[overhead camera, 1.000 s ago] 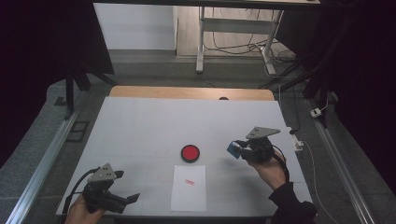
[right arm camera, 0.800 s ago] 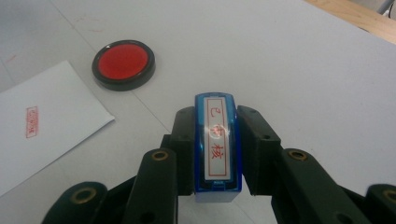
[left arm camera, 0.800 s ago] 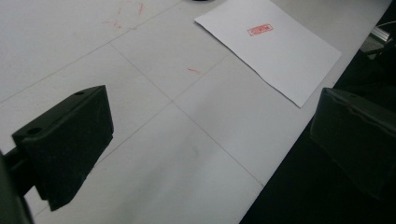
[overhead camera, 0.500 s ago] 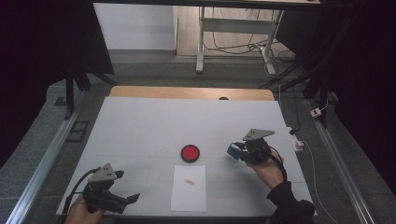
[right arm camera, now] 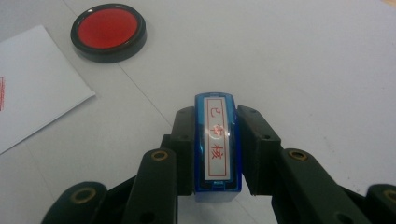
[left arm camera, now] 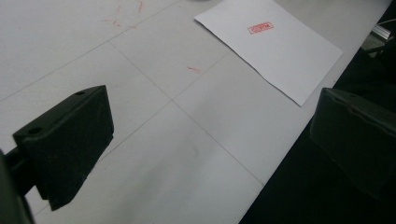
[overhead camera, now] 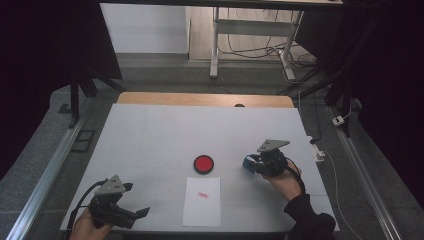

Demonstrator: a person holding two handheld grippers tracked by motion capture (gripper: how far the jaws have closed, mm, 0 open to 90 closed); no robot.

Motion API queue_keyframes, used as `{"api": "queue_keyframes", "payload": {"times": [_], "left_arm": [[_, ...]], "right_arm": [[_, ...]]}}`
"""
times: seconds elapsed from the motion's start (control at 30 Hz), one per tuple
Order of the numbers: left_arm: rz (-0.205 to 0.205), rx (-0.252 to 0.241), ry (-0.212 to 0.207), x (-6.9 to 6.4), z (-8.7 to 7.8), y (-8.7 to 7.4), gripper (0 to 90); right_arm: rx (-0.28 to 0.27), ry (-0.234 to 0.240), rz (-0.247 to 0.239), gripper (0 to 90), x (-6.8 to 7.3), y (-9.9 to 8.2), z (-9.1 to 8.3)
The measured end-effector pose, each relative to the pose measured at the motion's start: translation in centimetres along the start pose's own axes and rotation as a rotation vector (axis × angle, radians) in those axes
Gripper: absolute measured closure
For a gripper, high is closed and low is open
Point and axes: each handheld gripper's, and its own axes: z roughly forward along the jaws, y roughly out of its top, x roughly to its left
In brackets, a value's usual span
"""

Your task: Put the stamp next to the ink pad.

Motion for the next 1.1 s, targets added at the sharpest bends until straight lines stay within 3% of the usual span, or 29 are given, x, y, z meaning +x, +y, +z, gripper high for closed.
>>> {"api": "queue_keyframes", "payload": {"times": [0.27,0.67,0.93,1.1], "left_arm": [[0.001,0.002,0.0,0.0,0.0,0.0,0.0],[-0.001,0.002,0.0,0.0,0.0,0.0,0.0],[-0.003,0.001,-0.001,0.0,0.0,0.0,0.0],[-0.003,0.001,-0.001,0.0,0.0,0.0,0.0]], "right_arm": [[0.027,0.012,0.006,68.9,-0.1,-0.2,0.4],[0.005,0.009,0.025,62.9,-0.2,-0.1,0.0],[-0.025,-0.009,0.036,55.5,0.1,0.4,-0.8],[-0.025,0.004,0.061,48.3,0.1,0.5,-1.4]]}}
